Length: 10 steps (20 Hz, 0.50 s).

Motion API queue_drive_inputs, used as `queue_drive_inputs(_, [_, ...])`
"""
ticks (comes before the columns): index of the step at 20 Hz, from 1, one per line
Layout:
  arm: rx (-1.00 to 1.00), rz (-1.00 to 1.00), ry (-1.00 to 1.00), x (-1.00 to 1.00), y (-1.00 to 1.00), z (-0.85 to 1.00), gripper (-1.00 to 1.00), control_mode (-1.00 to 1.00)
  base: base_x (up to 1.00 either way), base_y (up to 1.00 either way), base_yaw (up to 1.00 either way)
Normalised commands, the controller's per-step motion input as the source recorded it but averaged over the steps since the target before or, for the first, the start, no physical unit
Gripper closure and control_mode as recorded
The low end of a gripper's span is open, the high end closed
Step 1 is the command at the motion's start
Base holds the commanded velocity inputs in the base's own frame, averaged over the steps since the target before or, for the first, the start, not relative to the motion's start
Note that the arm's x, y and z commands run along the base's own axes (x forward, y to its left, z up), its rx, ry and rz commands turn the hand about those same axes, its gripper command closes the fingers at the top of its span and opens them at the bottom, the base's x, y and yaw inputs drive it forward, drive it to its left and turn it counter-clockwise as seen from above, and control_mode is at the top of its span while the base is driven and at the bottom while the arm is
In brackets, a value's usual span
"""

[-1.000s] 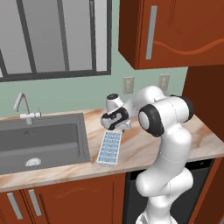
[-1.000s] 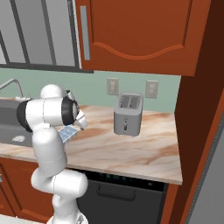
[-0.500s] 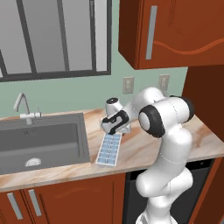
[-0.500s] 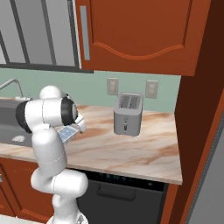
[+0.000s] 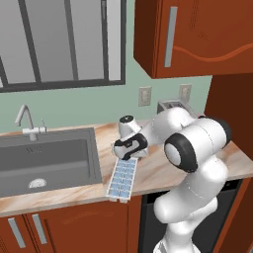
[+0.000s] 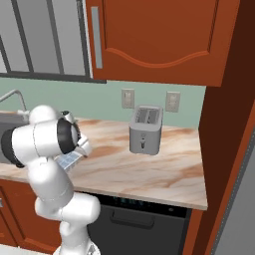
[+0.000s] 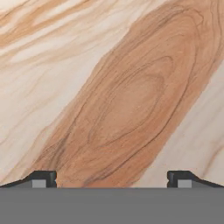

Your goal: The ice cube tray has been filled with water. Take the tray and place it in the freezer to make ice. Close the freezer door after placing the tray.

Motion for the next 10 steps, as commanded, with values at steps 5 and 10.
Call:
queue_drive_inputs(5, [0.0, 0.07, 0.0, -0.61, 0.06, 0.0, -1.0, -1.0, 0.0, 0.0, 0.0])
queue_drive_inputs(10, [0.01, 0.02, -0.03, -0.12, -0.27, 0.44, -1.0, -1.0, 0.0, 0.0, 0.0])
